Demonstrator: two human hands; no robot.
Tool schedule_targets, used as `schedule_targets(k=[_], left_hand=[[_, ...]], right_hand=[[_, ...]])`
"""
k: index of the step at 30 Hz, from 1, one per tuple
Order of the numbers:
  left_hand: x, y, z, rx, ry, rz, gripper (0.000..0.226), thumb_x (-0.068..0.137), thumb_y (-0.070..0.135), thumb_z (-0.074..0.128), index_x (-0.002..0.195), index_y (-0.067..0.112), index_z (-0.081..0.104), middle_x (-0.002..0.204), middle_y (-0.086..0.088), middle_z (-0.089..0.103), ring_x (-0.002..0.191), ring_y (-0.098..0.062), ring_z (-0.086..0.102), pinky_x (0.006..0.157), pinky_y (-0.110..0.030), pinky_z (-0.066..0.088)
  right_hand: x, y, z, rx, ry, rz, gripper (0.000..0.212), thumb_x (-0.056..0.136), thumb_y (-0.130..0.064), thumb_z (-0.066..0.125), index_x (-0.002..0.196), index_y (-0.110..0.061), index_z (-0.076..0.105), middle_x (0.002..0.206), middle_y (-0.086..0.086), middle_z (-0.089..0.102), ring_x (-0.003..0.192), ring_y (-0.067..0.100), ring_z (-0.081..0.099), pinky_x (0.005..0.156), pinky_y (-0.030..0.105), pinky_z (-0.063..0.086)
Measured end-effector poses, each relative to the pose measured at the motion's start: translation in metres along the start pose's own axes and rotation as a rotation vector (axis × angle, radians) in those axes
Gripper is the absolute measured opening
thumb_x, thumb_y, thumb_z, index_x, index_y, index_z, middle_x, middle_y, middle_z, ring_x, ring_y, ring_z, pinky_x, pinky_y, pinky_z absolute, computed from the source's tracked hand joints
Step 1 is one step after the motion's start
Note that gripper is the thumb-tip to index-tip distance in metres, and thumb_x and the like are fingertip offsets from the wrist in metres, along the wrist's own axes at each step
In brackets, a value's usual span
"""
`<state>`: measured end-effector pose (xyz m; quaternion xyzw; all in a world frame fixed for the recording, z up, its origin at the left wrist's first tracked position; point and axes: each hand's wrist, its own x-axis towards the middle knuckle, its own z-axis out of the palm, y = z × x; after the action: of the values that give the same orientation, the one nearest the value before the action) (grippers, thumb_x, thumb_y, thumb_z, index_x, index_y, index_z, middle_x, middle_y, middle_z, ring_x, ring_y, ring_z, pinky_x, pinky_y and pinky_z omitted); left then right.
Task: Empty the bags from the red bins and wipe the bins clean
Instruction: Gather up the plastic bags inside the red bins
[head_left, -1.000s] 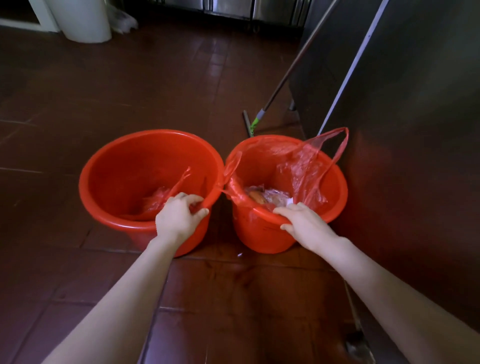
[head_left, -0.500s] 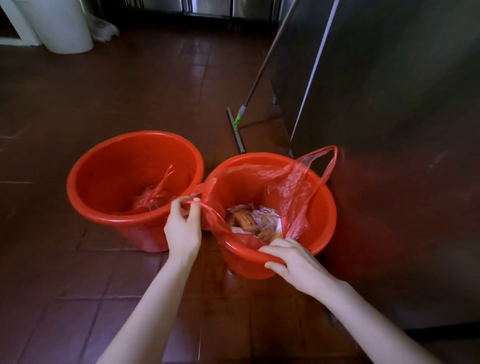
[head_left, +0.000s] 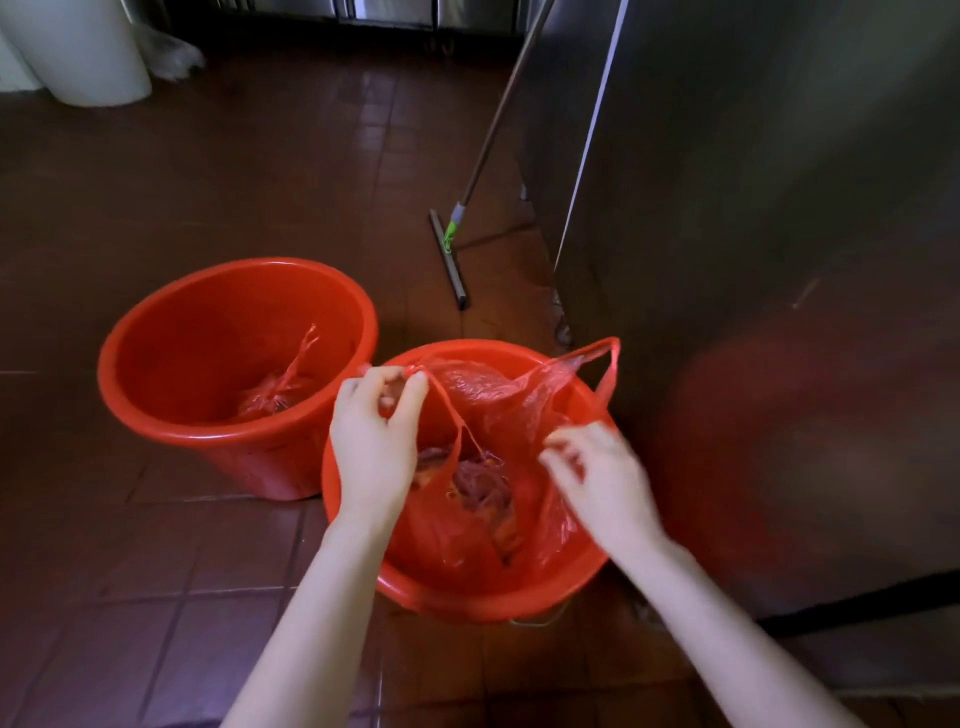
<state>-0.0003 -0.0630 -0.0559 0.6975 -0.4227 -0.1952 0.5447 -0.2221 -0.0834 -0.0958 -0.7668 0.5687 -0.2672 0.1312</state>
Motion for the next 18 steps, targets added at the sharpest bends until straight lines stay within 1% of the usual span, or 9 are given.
schedule_targets(k=[2, 3, 6, 9, 11, 13, 15, 17, 18], left_hand=[[0.000, -0.001, 0.001, -0.017, 0.013, -0.025, 0.017, 0.093, 0.034, 0.060, 0.102, 0.022, 0.068, 0.098, 0.002, 0.062, 0.087, 0.000, 0.057, 0.079, -0.012, 0.042], [-0.001, 0.000, 0.003, -0.034, 0.014, -0.018, 0.014, 0.094, 0.033, 0.060, 0.101, 0.023, 0.068, 0.098, 0.002, 0.062, 0.087, 0.002, 0.057, 0.077, -0.010, 0.042], [-0.006, 0.004, 0.009, -0.054, -0.009, 0.055, 0.008, 0.094, 0.029, 0.059, 0.097, 0.030, 0.066, 0.098, 0.006, 0.062, 0.089, 0.005, 0.056, 0.072, -0.002, 0.039], [-0.008, 0.005, 0.016, -0.066, -0.072, 0.094, 0.015, 0.094, 0.030, 0.058, 0.102, 0.027, 0.070, 0.102, 0.012, 0.059, 0.100, -0.003, 0.057, 0.092, -0.023, 0.045], [-0.007, 0.007, 0.019, -0.067, -0.106, 0.096, 0.020, 0.097, 0.029, 0.053, 0.105, 0.027, 0.072, 0.104, 0.016, 0.057, 0.108, -0.006, 0.053, 0.098, -0.031, 0.043], [-0.005, 0.009, 0.020, -0.094, -0.116, 0.067, 0.024, 0.099, 0.029, 0.049, 0.106, 0.026, 0.072, 0.106, 0.017, 0.056, 0.110, -0.006, 0.052, 0.102, -0.034, 0.042], [-0.004, 0.012, 0.018, -0.163, -0.118, 0.011, 0.024, 0.100, 0.027, 0.047, 0.103, 0.025, 0.071, 0.106, 0.015, 0.060, 0.107, -0.003, 0.056, 0.101, -0.037, 0.045], [-0.004, 0.013, 0.016, -0.243, -0.137, -0.037, 0.025, 0.101, 0.025, 0.044, 0.098, 0.026, 0.070, 0.101, 0.011, 0.068, 0.099, -0.005, 0.063, 0.095, -0.039, 0.051], [-0.004, 0.015, 0.014, -0.274, -0.149, -0.055, 0.027, 0.102, 0.026, 0.043, 0.096, 0.026, 0.070, 0.098, 0.010, 0.070, 0.096, -0.006, 0.065, 0.092, -0.038, 0.053]], right_hand=[[0.022, 0.014, -0.013, -0.122, 0.262, 0.220, 0.029, 0.085, -0.025, 0.070, 0.110, -0.011, 0.063, 0.101, 0.012, 0.056, 0.098, 0.032, 0.054, 0.089, 0.042, 0.045], [0.031, 0.018, -0.016, -0.129, 0.299, 0.316, 0.038, 0.085, -0.026, 0.070, 0.117, -0.008, 0.059, 0.108, 0.016, 0.053, 0.103, 0.036, 0.051, 0.092, 0.043, 0.043], [0.054, 0.024, -0.016, -0.099, 0.209, 0.440, 0.046, 0.090, -0.030, 0.065, 0.127, -0.005, 0.055, 0.123, 0.019, 0.046, 0.116, 0.039, 0.044, 0.102, 0.041, 0.034], [0.066, 0.016, -0.013, 0.075, 0.163, 0.257, 0.022, 0.098, -0.018, 0.052, 0.106, -0.008, 0.070, 0.130, 0.014, 0.048, 0.123, 0.030, 0.046, 0.105, 0.027, 0.029], [0.072, -0.001, -0.012, 0.224, 0.164, 0.145, 0.023, 0.099, -0.018, 0.050, 0.091, -0.016, 0.071, 0.138, 0.006, 0.047, 0.127, 0.016, 0.044, 0.105, 0.021, 0.027], [0.078, -0.018, -0.006, 0.345, 0.038, 0.104, 0.026, 0.099, -0.024, 0.049, 0.083, -0.024, 0.069, 0.143, -0.001, 0.046, 0.130, 0.009, 0.041, 0.108, 0.024, 0.026], [0.081, -0.031, 0.001, 0.376, -0.129, 0.100, 0.021, 0.097, -0.034, 0.052, 0.090, -0.027, 0.070, 0.143, -0.006, 0.047, 0.132, 0.009, 0.041, 0.110, 0.029, 0.029], [0.083, -0.034, 0.008, 0.260, -0.170, 0.058, 0.012, 0.090, -0.034, 0.065, 0.100, -0.028, 0.068, 0.139, -0.006, 0.053, 0.130, 0.013, 0.046, 0.109, 0.033, 0.035], [0.083, -0.034, 0.012, 0.160, -0.175, 0.023, 0.020, 0.085, -0.032, 0.070, 0.105, -0.028, 0.067, 0.136, -0.006, 0.054, 0.129, 0.015, 0.047, 0.109, 0.034, 0.037]])
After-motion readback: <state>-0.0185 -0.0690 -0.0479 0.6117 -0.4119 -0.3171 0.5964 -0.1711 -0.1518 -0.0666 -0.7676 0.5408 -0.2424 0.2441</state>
